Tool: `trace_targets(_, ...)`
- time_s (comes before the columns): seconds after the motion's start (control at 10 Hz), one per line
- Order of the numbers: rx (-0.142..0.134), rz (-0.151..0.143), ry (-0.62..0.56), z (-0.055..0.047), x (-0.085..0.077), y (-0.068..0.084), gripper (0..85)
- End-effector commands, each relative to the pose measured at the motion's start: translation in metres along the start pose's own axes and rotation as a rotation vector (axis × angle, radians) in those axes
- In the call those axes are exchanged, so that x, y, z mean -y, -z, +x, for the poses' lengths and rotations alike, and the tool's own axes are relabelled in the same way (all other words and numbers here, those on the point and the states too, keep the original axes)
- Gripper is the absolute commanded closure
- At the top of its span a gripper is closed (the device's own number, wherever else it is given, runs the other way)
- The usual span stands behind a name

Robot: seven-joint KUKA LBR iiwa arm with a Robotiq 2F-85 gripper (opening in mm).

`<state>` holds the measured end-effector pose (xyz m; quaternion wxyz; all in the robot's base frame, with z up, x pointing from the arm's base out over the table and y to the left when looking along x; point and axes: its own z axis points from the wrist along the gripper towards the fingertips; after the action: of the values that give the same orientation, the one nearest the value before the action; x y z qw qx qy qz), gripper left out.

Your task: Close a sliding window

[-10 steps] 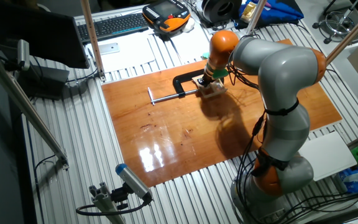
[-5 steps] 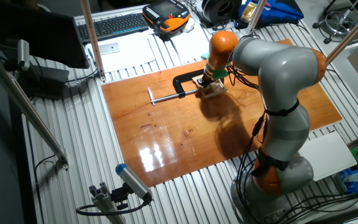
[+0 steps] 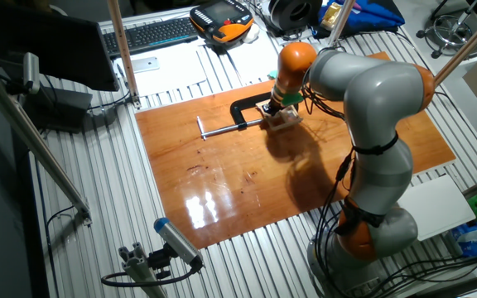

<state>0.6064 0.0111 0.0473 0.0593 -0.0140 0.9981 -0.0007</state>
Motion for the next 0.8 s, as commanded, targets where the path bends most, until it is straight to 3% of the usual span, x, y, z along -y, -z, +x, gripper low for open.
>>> trace_targets(0.0, -0.002, 0.0, 0.002, 0.0004, 0.0, 0.0003, 85.0)
trace_targets(0.7, -0.011, -0.005, 0.001, 0.0064, -0.0008, 0.0023, 85.0)
